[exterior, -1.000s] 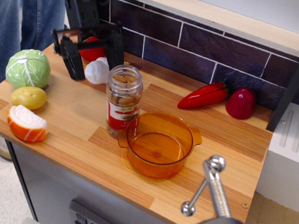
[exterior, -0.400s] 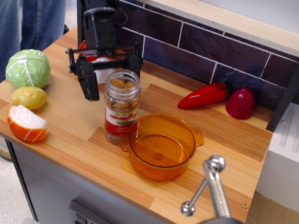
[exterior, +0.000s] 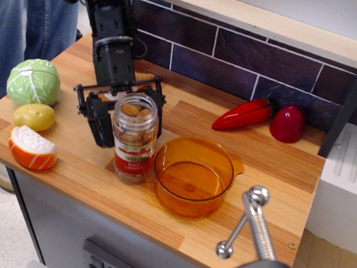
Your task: Pour almonds in pot
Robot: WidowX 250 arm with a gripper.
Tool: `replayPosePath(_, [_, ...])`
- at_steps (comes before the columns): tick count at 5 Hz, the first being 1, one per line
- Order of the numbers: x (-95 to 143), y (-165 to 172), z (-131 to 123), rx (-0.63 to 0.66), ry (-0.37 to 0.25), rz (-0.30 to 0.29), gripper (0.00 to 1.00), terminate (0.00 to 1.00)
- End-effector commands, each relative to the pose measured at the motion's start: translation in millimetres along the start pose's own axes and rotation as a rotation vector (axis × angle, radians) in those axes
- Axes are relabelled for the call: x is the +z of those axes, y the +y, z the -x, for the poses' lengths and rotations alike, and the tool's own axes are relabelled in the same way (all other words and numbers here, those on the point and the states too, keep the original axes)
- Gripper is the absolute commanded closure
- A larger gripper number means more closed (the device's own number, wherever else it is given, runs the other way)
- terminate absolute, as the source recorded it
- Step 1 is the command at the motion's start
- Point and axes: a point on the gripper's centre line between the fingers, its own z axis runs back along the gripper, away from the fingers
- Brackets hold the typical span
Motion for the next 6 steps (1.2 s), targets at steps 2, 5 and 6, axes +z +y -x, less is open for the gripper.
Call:
replayPosePath(2, [21.7,21.9,14.6,0.106,-0.121,0.103,1.00,0.00])
replayPosePath(5, [66.2,5.8,32.6,0.280,-0.489,0.354,1.00,0.00])
replayPosePath(6, [70.0,0.4,44.6,0.381,-0.598,0.376,1.00,0.00])
